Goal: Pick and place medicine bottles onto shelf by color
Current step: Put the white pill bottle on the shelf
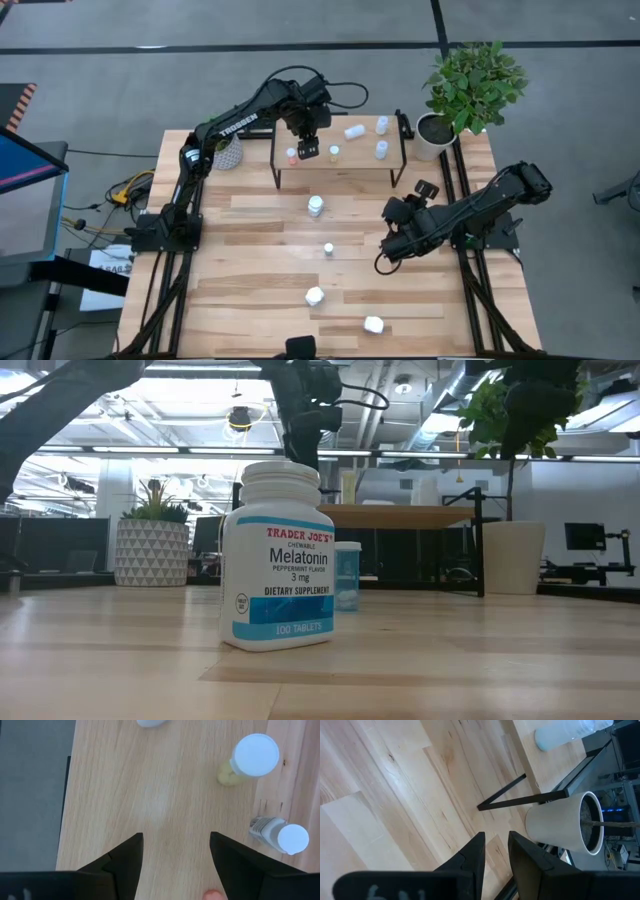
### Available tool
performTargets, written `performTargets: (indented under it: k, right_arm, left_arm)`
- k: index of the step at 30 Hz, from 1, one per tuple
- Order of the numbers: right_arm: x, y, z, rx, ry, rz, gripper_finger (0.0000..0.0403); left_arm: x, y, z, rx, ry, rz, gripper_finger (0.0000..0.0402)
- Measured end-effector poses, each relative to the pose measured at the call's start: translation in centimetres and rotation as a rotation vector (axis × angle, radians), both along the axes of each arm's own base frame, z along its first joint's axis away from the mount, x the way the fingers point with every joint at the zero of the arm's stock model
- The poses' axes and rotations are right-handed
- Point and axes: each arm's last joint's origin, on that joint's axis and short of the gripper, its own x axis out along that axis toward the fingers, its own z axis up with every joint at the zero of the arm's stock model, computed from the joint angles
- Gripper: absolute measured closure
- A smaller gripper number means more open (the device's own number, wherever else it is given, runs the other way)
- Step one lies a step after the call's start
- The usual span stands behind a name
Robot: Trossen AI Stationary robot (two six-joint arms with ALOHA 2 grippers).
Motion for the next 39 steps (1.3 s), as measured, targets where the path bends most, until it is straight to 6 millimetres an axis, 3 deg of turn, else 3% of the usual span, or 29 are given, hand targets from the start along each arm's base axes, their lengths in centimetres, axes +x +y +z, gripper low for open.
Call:
performTargets:
  k: [5,9,12,17,23,29,34,39]
  right_arm:
    - [0.0,0.0,0.0,-0.001,0.0,0.001,0.0296]
    - [0.1,-0.1,0.5,-0.047,-0.017,0.02,0.0296]
    - [0.5,-0.4,2.6,-0.116,-0.096,0.064,0.0296]
    - [0.8,-2.1,7.9,-0.232,-0.264,0.063,0.0296]
    - [1.3,-6.1,14.4,-0.311,-0.435,-0.024,0.0296]
    - [2.8,-11.4,19.4,-0.248,-0.554,0.04,0.0296]
    - [2.8,-16.6,20.6,-0.175,-0.602,0.111,0.0296]
    - [3.7,-22.1,19.2,-0.112,-0.585,0.145,0.0296]
  left_arm:
    - [0.0,-0.1,0.2,0.036,0.016,-0.037,0.0186]
    - [-0.8,-1.3,2.4,0.088,-0.015,-0.047,0.0186]
    - [-1.9,-2.9,4.8,0.108,-0.065,-0.06,0.0186]
    - [-4.4,-6.0,8.8,0.124,-0.18,-0.04,0.0186]
    - [-6.8,-9.9,11.7,0.076,-0.263,-0.012,0.0186]
    - [-8.2,-13.5,12.1,-0.003,-0.196,-0.024,0.0186]
    - [-7.7,-16.0,12.0,-0.02,-0.199,-0.092,0.0186]
    - [-7.5,-17.5,11.4,-0.036,-0.165,-0.133,0.0186]
